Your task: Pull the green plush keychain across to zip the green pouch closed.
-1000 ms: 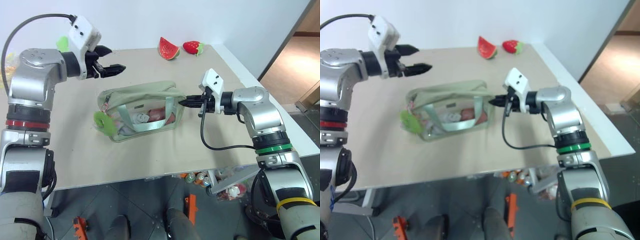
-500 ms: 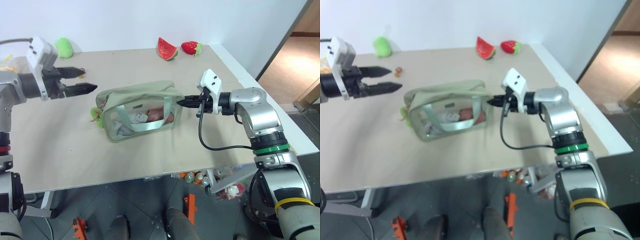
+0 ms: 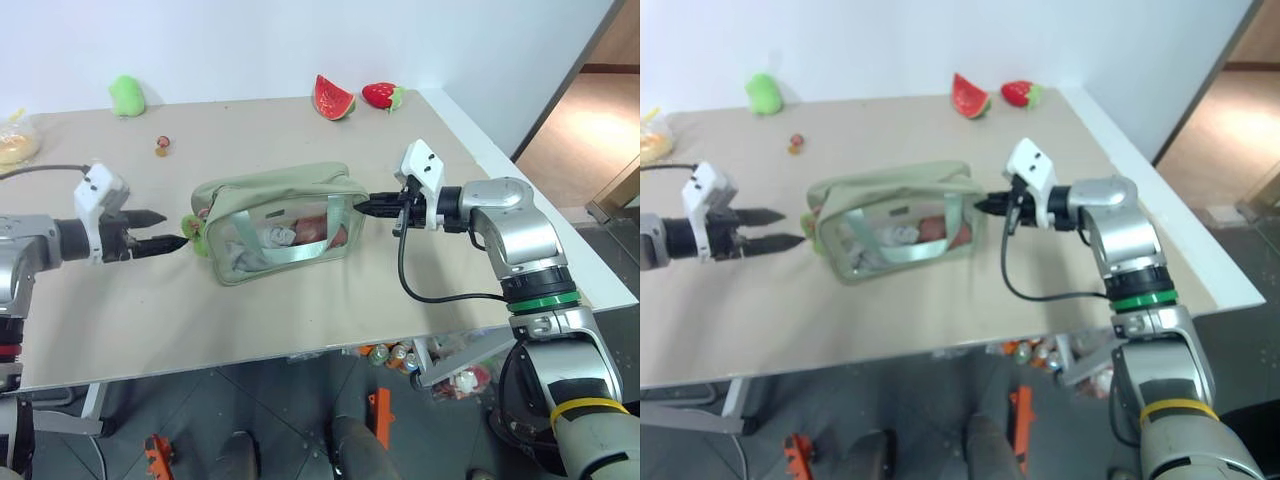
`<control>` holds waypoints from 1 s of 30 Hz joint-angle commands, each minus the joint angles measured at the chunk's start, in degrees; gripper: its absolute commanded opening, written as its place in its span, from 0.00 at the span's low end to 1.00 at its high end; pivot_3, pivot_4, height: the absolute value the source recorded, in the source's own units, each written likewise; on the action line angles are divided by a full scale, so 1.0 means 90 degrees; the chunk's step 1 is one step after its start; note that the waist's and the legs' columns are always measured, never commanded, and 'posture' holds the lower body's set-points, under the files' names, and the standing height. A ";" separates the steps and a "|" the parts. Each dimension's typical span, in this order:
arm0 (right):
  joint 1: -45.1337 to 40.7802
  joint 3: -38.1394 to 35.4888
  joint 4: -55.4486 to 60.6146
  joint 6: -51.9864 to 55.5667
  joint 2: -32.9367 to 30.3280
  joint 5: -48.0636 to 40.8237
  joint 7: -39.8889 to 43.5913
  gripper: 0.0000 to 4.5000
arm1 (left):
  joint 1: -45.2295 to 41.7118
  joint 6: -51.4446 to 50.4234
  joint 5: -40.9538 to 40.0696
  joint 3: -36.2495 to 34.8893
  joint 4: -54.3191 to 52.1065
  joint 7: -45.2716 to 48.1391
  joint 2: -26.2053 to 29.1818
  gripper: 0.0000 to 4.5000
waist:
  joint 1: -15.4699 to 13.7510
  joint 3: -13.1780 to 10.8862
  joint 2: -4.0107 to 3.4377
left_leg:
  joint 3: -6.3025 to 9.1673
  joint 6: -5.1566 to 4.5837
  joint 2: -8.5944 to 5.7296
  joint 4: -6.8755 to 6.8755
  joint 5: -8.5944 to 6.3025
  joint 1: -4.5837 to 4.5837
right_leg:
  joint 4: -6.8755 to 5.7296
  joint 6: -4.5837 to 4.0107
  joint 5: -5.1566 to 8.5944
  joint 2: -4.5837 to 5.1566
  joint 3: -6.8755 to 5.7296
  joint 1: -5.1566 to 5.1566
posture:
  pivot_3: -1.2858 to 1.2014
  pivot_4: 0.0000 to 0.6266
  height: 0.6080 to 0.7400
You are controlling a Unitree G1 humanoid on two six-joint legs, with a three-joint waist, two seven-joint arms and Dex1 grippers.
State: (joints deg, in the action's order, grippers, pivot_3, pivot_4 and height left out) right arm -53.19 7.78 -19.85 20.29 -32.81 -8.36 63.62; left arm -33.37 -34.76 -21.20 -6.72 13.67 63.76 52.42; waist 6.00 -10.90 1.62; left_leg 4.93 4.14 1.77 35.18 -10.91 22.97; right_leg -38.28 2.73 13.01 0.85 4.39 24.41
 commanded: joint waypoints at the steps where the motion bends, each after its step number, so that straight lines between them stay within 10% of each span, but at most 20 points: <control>1: -0.0001 -0.0078 0.0267 0.0035 0.0000 -0.0106 0.0026 0.00 | -0.0153 0.0181 0.0073 0.0000 0.0105 -0.0097 -0.0081 0.85 | 0.0000 0.0000 0.0000 | -0.0002 0.0000 0.0000 0.0001 0.0000 0.0000 | 0.0000 0.0000 0.0000 0.0000 0.0002 0.0000 | 0.52 0.24 1.00; 15: 0.0037 -0.0092 0.0346 0.0076 0.0040 -0.0108 -0.0041 0.00 | -0.1216 0.0375 0.0332 0.0225 0.1059 -0.0564 -0.0889 0.85 | -0.0007 0.0000 0.0001 | -0.0002 -0.0002 -0.0001 0.0010 -0.0001 0.0004 | 0.0000 0.0004 -0.0005 0.0000 0.0002 -0.0001 | 0.52 0.24 1.00; 25: 0.0060 -0.0099 0.0358 0.0086 0.0064 -0.0109 -0.0068 0.00 | -0.1353 0.0416 0.0373 0.0180 0.0956 -0.0480 -0.0720 0.11 | -0.0010 0.0001 0.0001 | -0.0002 -0.0002 -0.0002 0.0017 -0.0001 0.0008 | 0.0000 0.0008 -0.0009 0.0001 0.0002 -0.0002 | 0.52 0.24 1.00; 30: 0.0037 -0.0085 0.0320 0.0067 0.0074 -0.0097 -0.0058 0.00 | -0.1485 0.0568 0.0543 0.0324 0.0558 -0.0195 -0.0298 0.01 | -0.0009 0.0000 0.0001 | -0.0002 -0.0002 -0.0002 0.0016 -0.0001 0.0009 | 0.0001 0.0008 -0.0009 0.0001 0.0002 -0.0001 | 0.52 0.24 1.00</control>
State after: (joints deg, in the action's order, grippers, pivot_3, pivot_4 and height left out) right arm -52.37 7.28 -18.47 21.23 -32.40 -8.70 63.10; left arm -43.98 -31.13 -17.05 -3.53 21.67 61.10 47.62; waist 5.92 -10.90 1.63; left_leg 4.91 4.12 1.75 35.33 -10.92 23.05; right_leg -38.27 2.80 12.93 0.86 4.42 24.39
